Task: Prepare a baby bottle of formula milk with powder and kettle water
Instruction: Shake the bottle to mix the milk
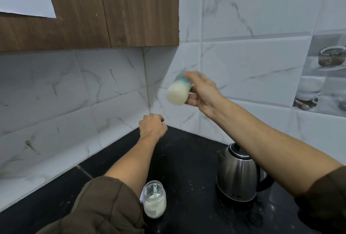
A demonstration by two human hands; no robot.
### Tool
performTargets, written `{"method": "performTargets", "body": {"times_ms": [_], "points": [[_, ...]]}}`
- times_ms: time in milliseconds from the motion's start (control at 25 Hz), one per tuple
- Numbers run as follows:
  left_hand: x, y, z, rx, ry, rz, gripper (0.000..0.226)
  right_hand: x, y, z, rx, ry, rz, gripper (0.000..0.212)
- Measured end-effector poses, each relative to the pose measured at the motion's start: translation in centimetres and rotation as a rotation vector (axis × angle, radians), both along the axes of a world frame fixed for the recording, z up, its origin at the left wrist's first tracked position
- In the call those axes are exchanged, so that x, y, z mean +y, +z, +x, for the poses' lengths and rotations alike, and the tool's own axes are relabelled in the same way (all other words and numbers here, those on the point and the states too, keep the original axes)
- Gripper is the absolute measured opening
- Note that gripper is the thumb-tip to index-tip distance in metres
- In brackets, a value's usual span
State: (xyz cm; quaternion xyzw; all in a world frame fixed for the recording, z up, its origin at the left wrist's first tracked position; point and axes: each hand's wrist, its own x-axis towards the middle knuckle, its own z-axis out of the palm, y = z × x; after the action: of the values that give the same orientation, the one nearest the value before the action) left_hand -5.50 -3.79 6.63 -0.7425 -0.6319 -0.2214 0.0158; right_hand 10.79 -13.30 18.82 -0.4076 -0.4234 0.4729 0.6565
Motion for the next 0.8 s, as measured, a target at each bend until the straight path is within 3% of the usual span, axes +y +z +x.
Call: {"method": "performTargets", "body": {"times_ms": [120, 280, 400, 640, 800], "points": [[0.2, -0.3, -0.6, -0.006, 0.016, -0.013, 0.042, 0.8, 0.2, 1.3, 0.135, -0.091, -0.033, 0.057], [-0.1, -0.3, -0.2, -0.04, 0.033, -0.031, 0.032, -0.3, -1.8, 0.8, -0.23, 0.208, -0.002, 0.059], [-0.6, -0.2, 0.4, -0.059, -0.003, -0.061, 0.034, -0.2, -2.8, 1.2, -0.294, 0.09, -0.006, 0.063], [-1.9, -1.6, 1.0, -0.205, -0.156, -0.183, 0.044, 1.0, -8.6, 2.6, -0.545, -0.069, -0.029, 0.047], [-3.5, -3.4, 1.9, -0.27, -0.321, -0.316, 0.047, 1.1, -13.3, 3.7, -0.736, -0.138, -0.103, 0.059]]}}
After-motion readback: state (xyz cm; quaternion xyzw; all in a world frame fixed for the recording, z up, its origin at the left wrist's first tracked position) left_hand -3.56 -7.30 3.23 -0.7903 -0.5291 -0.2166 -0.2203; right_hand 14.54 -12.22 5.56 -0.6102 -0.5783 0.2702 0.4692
